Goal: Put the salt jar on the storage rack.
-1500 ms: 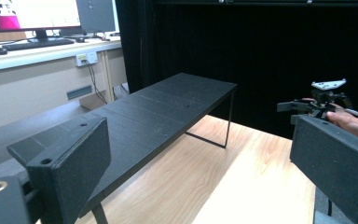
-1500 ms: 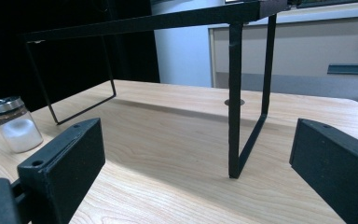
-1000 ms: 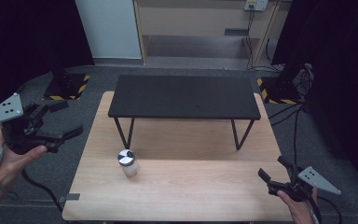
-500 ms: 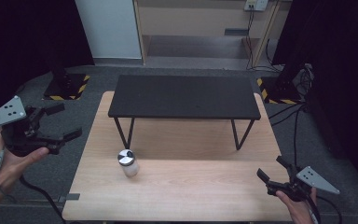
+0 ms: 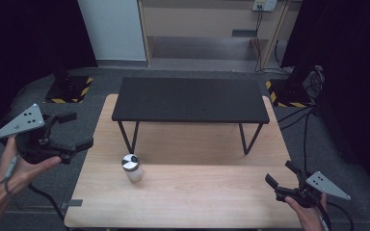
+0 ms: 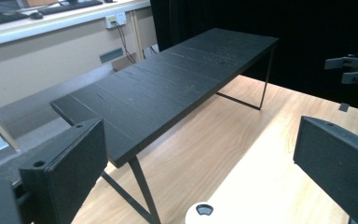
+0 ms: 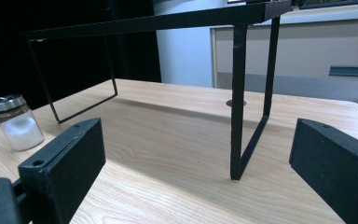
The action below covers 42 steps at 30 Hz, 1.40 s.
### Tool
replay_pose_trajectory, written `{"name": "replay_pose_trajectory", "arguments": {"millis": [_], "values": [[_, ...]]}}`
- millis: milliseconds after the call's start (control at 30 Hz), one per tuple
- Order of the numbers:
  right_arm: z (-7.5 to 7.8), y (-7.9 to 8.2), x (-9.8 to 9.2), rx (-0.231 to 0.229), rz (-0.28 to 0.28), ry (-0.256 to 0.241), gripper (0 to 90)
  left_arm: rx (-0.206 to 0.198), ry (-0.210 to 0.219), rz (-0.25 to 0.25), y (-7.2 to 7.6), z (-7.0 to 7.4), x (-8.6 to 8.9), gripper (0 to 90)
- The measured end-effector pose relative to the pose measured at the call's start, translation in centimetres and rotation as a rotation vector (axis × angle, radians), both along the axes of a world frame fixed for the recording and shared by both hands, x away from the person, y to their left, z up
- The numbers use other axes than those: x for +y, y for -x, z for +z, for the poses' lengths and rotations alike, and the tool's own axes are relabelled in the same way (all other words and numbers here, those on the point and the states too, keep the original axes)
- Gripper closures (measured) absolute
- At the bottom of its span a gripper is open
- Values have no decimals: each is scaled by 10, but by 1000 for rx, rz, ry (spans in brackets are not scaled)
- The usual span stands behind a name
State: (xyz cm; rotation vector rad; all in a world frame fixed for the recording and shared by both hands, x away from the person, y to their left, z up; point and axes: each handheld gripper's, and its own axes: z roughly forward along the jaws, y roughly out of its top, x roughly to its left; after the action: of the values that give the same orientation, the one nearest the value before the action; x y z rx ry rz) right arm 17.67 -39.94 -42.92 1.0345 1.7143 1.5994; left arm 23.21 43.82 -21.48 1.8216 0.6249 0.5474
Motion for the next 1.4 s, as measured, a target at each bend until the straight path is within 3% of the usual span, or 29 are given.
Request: {"name": "replay_pose_trajectory", "arguments": {"millis": [200, 467, 800, 1400], "values": [[0, 0, 0, -1, 1, 2, 34, 27, -8, -19, -8, -18, -2, 21], [0, 1, 0, -4, 1, 4, 36, 85, -21, -44, -24, -57, -8, 22], [0, 1, 0, -4, 1, 4, 37, 159, -109, -65, -41, -93, -19, 27], [0, 1, -1, -4, 2, 5, 38, 253, -199, -89, -72, -127, -52, 38]]}}
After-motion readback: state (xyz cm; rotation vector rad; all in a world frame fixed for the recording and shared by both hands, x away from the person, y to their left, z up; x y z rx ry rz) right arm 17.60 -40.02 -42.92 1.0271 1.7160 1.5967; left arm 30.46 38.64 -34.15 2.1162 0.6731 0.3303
